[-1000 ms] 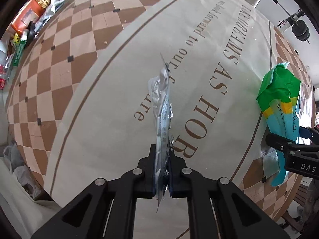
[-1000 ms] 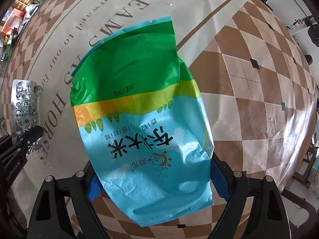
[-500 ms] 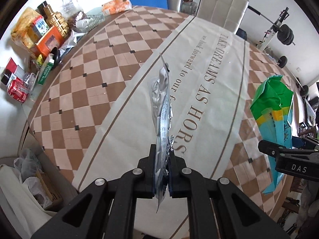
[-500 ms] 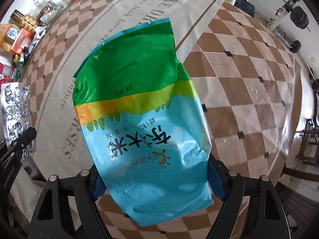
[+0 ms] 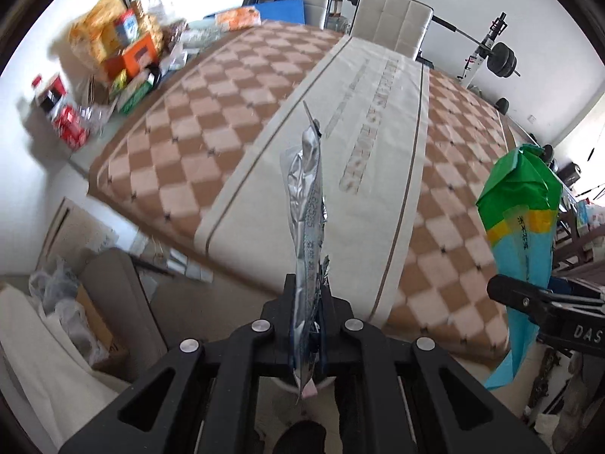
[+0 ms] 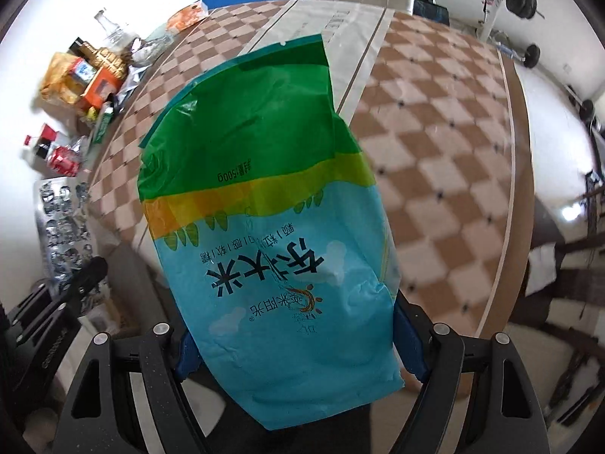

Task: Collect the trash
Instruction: 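Carry the foil pack and rice bag over the bin and open both tools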

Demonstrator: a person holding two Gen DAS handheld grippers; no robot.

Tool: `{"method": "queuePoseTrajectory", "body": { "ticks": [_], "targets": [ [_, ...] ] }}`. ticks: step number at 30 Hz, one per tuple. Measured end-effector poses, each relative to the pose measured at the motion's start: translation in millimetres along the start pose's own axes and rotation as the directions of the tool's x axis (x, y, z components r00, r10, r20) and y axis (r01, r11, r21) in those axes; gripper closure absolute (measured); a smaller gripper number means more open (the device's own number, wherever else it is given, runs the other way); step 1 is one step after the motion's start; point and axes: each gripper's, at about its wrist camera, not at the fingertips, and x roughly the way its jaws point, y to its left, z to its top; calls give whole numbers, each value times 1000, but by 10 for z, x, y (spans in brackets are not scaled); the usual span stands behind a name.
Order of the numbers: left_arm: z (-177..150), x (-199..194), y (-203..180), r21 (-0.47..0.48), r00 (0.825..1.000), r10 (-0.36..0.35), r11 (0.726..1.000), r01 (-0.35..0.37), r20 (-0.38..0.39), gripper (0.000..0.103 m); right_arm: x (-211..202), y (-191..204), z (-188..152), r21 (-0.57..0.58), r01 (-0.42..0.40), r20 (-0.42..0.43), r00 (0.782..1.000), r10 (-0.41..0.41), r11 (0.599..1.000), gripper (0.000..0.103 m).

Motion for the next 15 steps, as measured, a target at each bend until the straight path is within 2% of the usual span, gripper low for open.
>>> {"method": "queuePoseTrajectory", "body": {
  "ticks": [4, 7, 11, 15],
  "targets": [
    [-526, 161, 242, -39, 995, -28, 999, 24, -95, 97, 106, 185, -708, 18, -50, -69, 996, 51, 999, 20],
    [-868, 432, 428, -97, 983, -58, 994, 42, -175, 97, 299, 319, -1165, -1, -70, -142, 987, 69, 998, 20],
    [-1225, 936, 632, -205, 949, -142, 975, 85, -281, 97, 721, 421, -1657, -40, -61, -244, 968, 49, 997, 20],
    [-1461, 1554, 760, -296, 909, -228, 947, 124, -348, 97, 1430, 340, -2067, -36, -37, -350, 937, 22, 999, 20]
  ]
}}
